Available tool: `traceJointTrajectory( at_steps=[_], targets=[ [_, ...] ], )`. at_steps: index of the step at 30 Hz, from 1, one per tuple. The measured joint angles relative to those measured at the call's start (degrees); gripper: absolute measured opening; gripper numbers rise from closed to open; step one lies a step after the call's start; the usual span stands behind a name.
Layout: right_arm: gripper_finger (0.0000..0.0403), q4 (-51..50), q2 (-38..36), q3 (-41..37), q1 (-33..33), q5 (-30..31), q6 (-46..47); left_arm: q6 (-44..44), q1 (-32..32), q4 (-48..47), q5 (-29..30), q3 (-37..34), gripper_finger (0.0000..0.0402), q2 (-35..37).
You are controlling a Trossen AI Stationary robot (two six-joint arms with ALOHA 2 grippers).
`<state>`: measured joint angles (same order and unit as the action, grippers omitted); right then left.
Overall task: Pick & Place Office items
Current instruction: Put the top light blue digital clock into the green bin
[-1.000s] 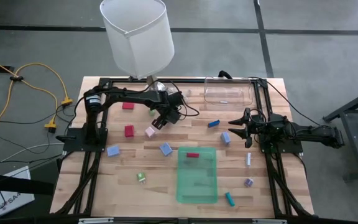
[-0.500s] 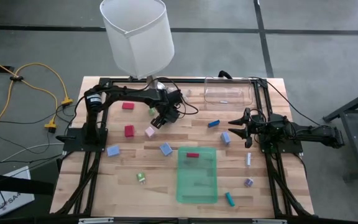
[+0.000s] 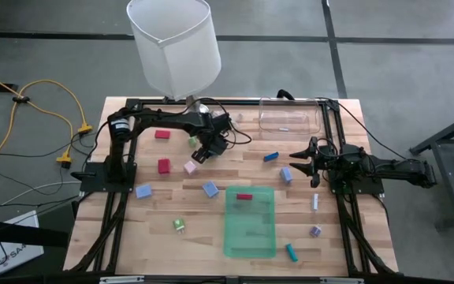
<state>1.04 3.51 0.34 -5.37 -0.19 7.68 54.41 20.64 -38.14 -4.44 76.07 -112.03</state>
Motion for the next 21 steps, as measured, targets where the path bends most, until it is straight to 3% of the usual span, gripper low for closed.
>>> traceJointTrajectory(
  at_steps=[12, 21],
  targets=[
    [0.0146, 0.00, 0.04, 0.00, 0.00, 0.00, 0.00, -1.76, -0.02, -0.62, -0.73, 0.04, 0.0232, -0.24],
    [0.0146, 0.00, 0.04, 0.00, 0.00, 0.00, 0.00, -1.94, -0.04, -1.00, -0.66, -0.02, 0.0183, -0.24]
  ],
)
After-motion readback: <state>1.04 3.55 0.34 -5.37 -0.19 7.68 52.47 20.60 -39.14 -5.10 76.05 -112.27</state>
